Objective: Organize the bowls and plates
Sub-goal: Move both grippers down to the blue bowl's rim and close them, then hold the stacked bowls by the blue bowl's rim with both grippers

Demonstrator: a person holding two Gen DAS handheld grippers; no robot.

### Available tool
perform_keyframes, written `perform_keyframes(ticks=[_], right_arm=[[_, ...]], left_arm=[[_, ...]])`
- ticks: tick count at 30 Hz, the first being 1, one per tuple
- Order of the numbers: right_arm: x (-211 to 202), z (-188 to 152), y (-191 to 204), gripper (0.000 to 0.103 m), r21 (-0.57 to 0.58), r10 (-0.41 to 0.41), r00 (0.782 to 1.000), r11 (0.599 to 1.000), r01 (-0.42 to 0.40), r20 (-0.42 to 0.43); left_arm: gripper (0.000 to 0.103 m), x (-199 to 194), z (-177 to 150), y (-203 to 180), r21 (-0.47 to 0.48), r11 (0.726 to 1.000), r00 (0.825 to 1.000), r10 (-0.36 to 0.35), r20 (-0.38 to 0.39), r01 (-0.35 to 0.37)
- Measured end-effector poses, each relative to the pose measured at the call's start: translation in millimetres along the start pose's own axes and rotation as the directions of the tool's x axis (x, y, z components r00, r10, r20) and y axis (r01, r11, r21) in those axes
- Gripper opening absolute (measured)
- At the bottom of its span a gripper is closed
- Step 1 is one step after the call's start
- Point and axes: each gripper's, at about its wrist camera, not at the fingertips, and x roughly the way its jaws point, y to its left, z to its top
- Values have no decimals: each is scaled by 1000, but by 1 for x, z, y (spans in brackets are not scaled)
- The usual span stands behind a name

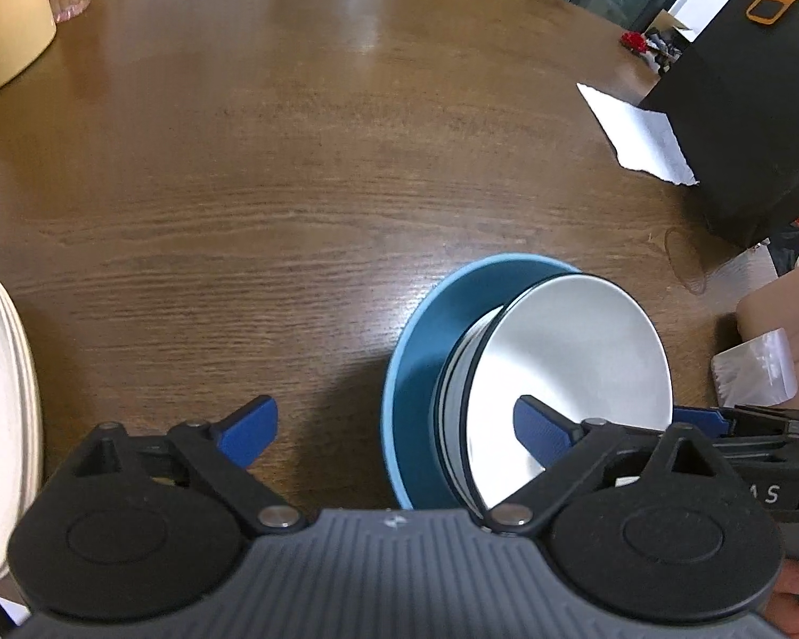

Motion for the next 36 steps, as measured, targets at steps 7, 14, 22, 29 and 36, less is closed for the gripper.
perform_keyframes(ticks=[7, 14, 22, 29, 36], right_arm=[[13, 6, -7, 66, -2, 39, 999, 999, -39, -34], [23, 10, -13, 56, 1, 96, 994, 995, -97, -60], [30, 15, -18, 38, 3, 200, 976, 980, -201, -85], [32, 18, -27, 35, 34, 237, 967, 971, -235, -90], [30, 14, -24, 36, 27, 214, 974, 977, -213, -72]], left_arm=[[83, 13, 0, 1, -34, 999, 999, -12, -45, 11], [69, 23, 0, -1, -66, 997, 996, -36, -79, 31], [54, 23, 0, 2, -132, 987, 992, -99, -74, 88], [52, 23, 0, 4, -156, 984, 994, -100, -53, 90], [47, 19, -1, 4, -103, 991, 994, -96, -57, 90]])
